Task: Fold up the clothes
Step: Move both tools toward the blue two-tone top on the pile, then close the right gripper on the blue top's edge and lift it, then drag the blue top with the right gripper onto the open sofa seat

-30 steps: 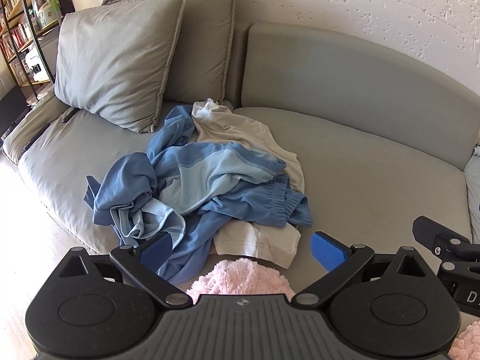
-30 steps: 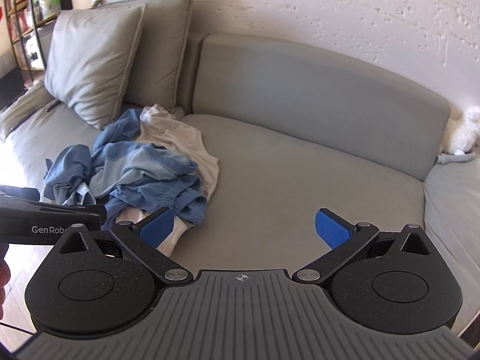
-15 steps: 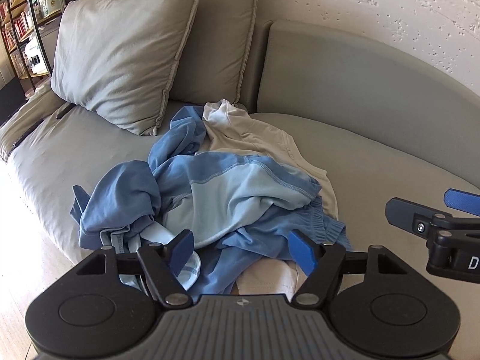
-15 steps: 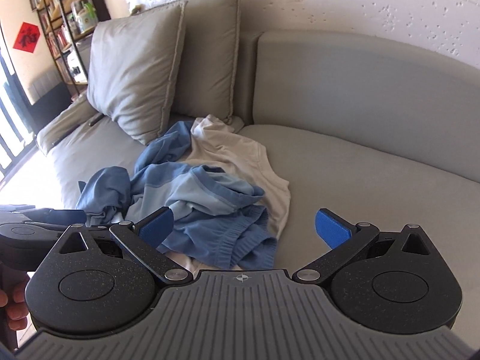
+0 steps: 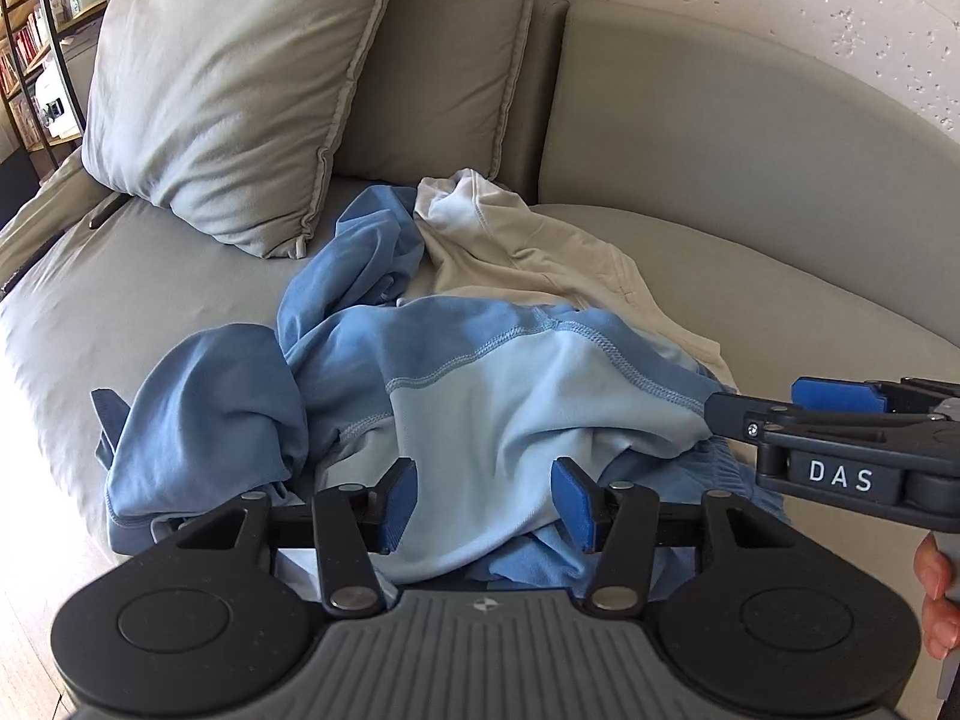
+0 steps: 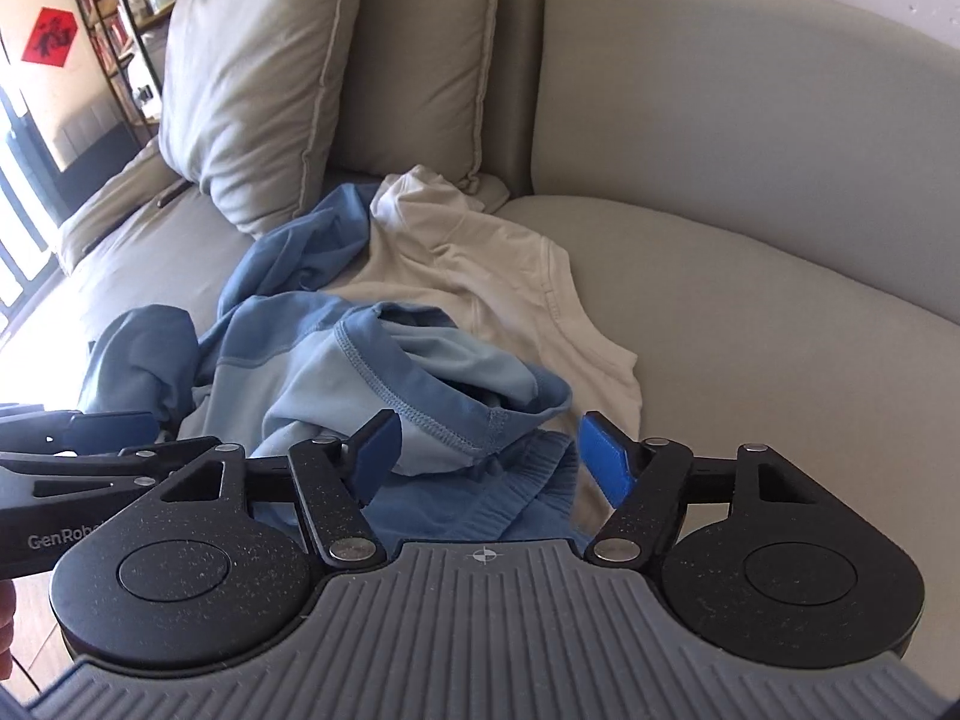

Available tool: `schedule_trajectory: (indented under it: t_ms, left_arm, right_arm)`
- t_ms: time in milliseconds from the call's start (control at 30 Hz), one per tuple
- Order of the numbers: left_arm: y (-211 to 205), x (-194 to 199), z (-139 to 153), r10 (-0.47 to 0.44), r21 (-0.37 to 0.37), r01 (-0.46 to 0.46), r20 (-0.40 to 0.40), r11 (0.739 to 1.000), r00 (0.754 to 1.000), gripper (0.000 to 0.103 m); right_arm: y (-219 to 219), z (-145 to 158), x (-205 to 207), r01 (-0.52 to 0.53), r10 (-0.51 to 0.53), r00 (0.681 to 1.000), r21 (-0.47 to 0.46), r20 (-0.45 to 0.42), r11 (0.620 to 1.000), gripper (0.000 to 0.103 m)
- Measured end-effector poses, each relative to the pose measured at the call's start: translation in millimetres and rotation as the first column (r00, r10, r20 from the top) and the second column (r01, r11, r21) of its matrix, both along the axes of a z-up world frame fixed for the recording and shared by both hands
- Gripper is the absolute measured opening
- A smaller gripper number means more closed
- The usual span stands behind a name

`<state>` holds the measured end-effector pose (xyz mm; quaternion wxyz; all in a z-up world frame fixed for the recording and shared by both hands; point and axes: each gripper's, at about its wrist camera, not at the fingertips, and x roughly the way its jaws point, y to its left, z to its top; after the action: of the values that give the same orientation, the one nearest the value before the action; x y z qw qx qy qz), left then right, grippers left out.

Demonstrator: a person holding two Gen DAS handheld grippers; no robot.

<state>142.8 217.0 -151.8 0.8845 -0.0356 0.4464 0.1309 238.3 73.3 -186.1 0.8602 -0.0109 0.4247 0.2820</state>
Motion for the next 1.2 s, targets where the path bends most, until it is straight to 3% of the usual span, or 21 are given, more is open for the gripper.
schedule_trajectory:
  t_ms: [233, 400, 467, 500, 567, 600, 733, 867, 1000, 1100, 1200]
  left_arm:
    - [4, 24, -15, -0.056, 0.016, 0.057, -0.040, 0.998, 0.998, 0.051]
    - [7, 32, -14, -0.050, 0.024, 0.052, -0.053, 0.998, 0.997, 0.051]
    - [7, 31, -14, -0.041, 0.027, 0.043, -0.061, 0.999, 0.997, 0.051]
    - [7, 30, -13, -0.037, 0.030, 0.039, -0.062, 0.999, 0.997, 0.051]
    - [6, 27, -10, -0.034, 0.034, 0.036, -0.061, 0.999, 0.998, 0.051]
    - [6, 26, -8, -0.033, 0.036, 0.035, -0.060, 0.999, 0.998, 0.051]
    - [0, 18, 5, -0.033, 0.054, 0.036, -0.054, 0.998, 0.998, 0.051]
    - [-10, 13, 30, -0.061, 0.076, 0.062, -0.023, 0.995, 0.998, 0.051]
    - [-27, 19, 73, -0.108, 0.102, 0.101, 0.058, 0.990, 0.992, 0.051]
    - [-42, 24, 124, -0.151, 0.121, 0.133, 0.155, 0.984, 0.976, 0.050]
    - [-70, 28, 189, -0.232, 0.168, 0.192, 0.267, 0.967, 0.936, 0.050]
  right_arm:
    - [10, -21, 17, -0.147, 0.147, 0.989, 0.007, 0.014, 0.989, 0.070]
    - [24, -25, 21, -0.327, 0.327, 0.942, -0.018, 0.070, 0.945, 0.075]
    - [30, -25, 20, -0.375, 0.375, 0.925, -0.018, 0.051, 0.927, 0.061]
    - [32, -25, 20, -0.395, 0.395, 0.918, -0.015, 0.036, 0.919, 0.043]
    - [36, -23, 18, -0.411, 0.411, 0.911, -0.018, 0.012, 0.911, 0.027]
    - [37, -22, 15, -0.410, 0.410, 0.912, -0.025, -0.001, 0.912, 0.011]
    - [31, -8, 2, -0.364, 0.364, 0.931, -0.026, -0.014, 0.931, 0.005]
    - [9, 34, -5, -0.263, 0.260, 0.965, 0.102, 0.045, 0.959, 0.004]
    - [-18, 105, -13, -0.195, 0.165, 0.978, 0.271, 0.129, 0.943, 0.004]
    - [-39, 174, -35, -0.219, 0.133, 0.954, 0.322, 0.268, 0.921, 0.004]
    - [-64, 233, -55, -0.213, 0.065, 0.915, 0.338, 0.398, 0.917, 0.004]
